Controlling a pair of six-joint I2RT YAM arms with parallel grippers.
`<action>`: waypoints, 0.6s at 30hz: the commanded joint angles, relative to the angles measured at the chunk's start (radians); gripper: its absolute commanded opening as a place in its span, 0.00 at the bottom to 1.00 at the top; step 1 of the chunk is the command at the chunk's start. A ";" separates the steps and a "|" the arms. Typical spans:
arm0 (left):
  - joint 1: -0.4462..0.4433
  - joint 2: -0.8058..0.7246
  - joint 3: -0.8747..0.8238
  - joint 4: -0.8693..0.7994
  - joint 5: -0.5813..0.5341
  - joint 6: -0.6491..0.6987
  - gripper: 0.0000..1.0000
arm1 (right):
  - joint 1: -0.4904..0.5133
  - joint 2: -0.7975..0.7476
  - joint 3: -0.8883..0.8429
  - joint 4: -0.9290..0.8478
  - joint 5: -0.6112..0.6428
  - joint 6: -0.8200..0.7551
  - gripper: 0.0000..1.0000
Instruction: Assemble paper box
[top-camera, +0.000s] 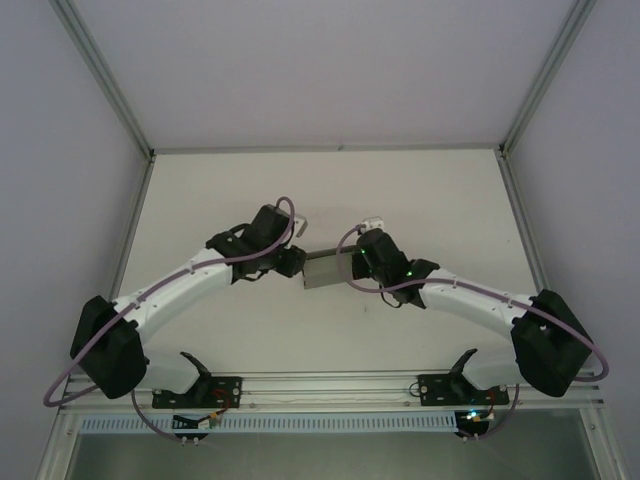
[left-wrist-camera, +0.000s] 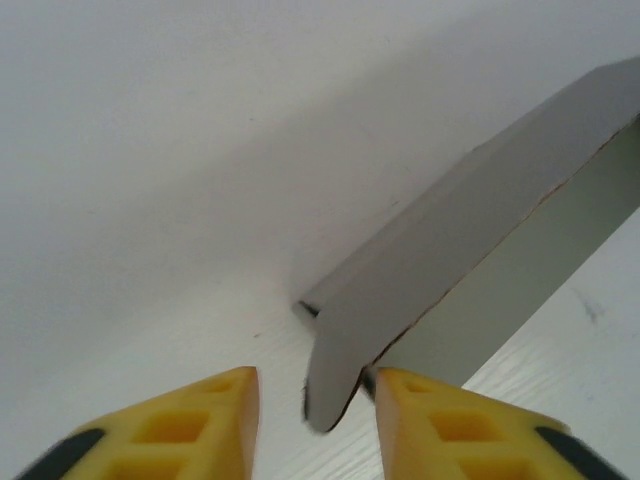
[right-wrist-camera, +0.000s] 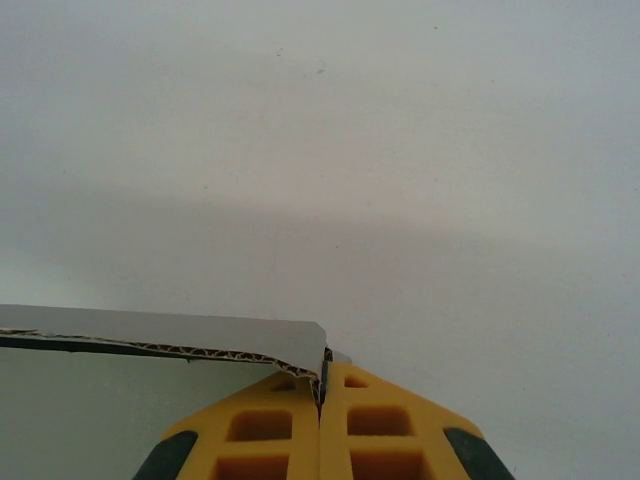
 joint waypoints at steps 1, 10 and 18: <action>0.003 0.044 0.048 0.001 0.058 -0.020 0.21 | 0.009 0.027 0.013 -0.119 0.018 0.019 0.00; 0.000 0.052 0.039 -0.006 0.039 -0.155 0.05 | 0.026 0.040 0.037 -0.156 0.040 0.052 0.00; -0.002 0.115 0.064 -0.074 0.076 -0.384 0.02 | 0.068 0.075 0.060 -0.187 0.080 0.143 0.00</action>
